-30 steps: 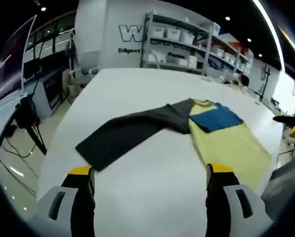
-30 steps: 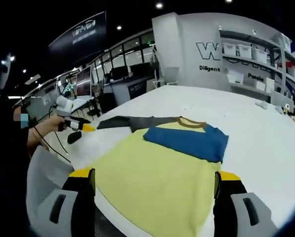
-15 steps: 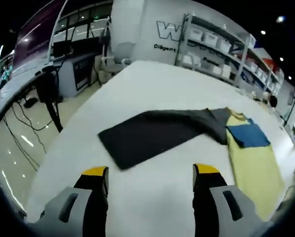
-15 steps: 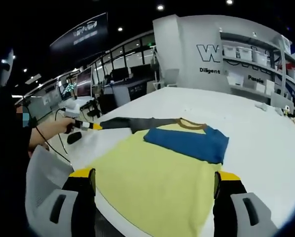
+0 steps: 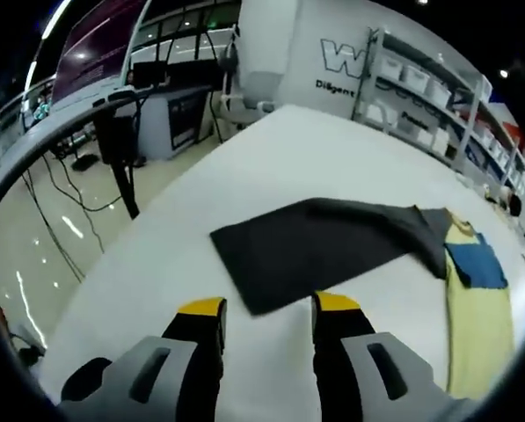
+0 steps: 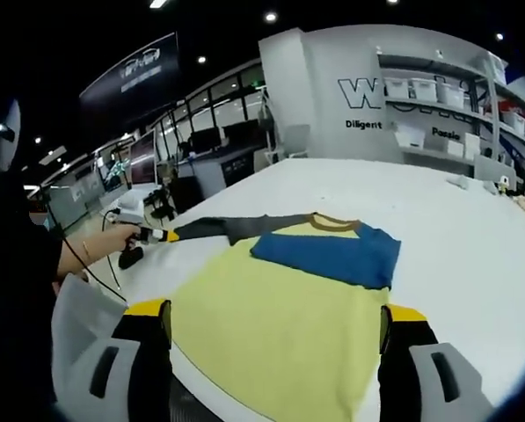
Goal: Fold the garment on the visible template until the final outline fits inside the template.
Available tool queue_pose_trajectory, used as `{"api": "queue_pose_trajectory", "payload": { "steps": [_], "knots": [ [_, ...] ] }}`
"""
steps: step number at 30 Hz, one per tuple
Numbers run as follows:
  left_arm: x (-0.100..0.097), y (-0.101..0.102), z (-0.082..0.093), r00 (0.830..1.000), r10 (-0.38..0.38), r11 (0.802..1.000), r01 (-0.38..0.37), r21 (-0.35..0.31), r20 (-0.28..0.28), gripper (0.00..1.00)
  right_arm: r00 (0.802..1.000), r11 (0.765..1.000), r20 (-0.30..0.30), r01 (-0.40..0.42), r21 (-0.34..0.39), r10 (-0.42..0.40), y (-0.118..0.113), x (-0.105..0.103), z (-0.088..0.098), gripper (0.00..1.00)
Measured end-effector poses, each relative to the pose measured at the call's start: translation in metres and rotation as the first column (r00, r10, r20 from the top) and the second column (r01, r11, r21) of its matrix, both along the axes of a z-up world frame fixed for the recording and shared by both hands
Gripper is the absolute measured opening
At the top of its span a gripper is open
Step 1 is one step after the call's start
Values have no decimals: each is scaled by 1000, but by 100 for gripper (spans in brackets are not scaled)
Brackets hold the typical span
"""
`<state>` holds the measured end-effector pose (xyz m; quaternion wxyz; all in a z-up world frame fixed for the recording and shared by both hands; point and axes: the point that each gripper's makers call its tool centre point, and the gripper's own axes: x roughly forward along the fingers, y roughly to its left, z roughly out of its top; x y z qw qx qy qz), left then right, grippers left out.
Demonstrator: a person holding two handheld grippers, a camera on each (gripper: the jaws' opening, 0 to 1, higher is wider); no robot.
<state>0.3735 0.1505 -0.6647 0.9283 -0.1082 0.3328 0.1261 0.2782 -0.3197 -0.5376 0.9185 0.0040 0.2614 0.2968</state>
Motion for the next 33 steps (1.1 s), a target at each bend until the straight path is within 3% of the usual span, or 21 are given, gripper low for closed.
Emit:
{"api": "queue_pose_trajectory", "payload": {
  "steps": [2, 4, 6, 8, 11, 15, 17, 22, 26, 33],
  "knots": [
    [0, 1, -1, 1000, -6, 999, 7, 38, -19, 34, 1000, 1000, 1, -4, 0, 4, 1, -1, 1, 96],
    [2, -2, -2, 999, -19, 998, 20, 55, -29, 32, 1000, 999, -1, 8, 47, -8, 4, 1, 5, 95],
    [2, 0, -4, 999, 15, 998, -13, 59, -30, 22, 1000, 997, 3, 18, 77, -18, 6, 2, 8, 94],
    [3, 3, -6, 999, 8, 996, -5, 84, -39, 15, 1000, 998, 8, 12, 57, -12, 8, 1, 8, 94],
    [4, 4, -5, 999, 24, 997, -21, 78, -32, 14, 1000, 1000, 13, -4, -11, 4, 6, -1, 4, 94],
    [4, 5, -5, 999, 41, 996, -39, 75, -30, 8, 999, 998, 8, 30, 64, -31, 5, 1, 7, 94],
    [7, 3, -5, 999, 1, 996, 3, 91, -43, 4, 999, 997, 12, 37, 70, -38, 4, 2, 8, 94],
    [6, 5, -3, 995, -36, 992, 46, 115, -88, 4, 999, 998, 14, 41, 51, -42, 1, 1, 8, 94],
    [5, 10, 4, 994, -71, 986, 82, 145, -78, 4, 998, 997, 16, 57, 56, -58, -1, 2, 7, 94],
    [3, 26, 5, 987, -112, 976, 131, 175, -111, 4, 999, 998, 11, 44, 50, -45, 2, 1, 6, 95]
  ]
}}
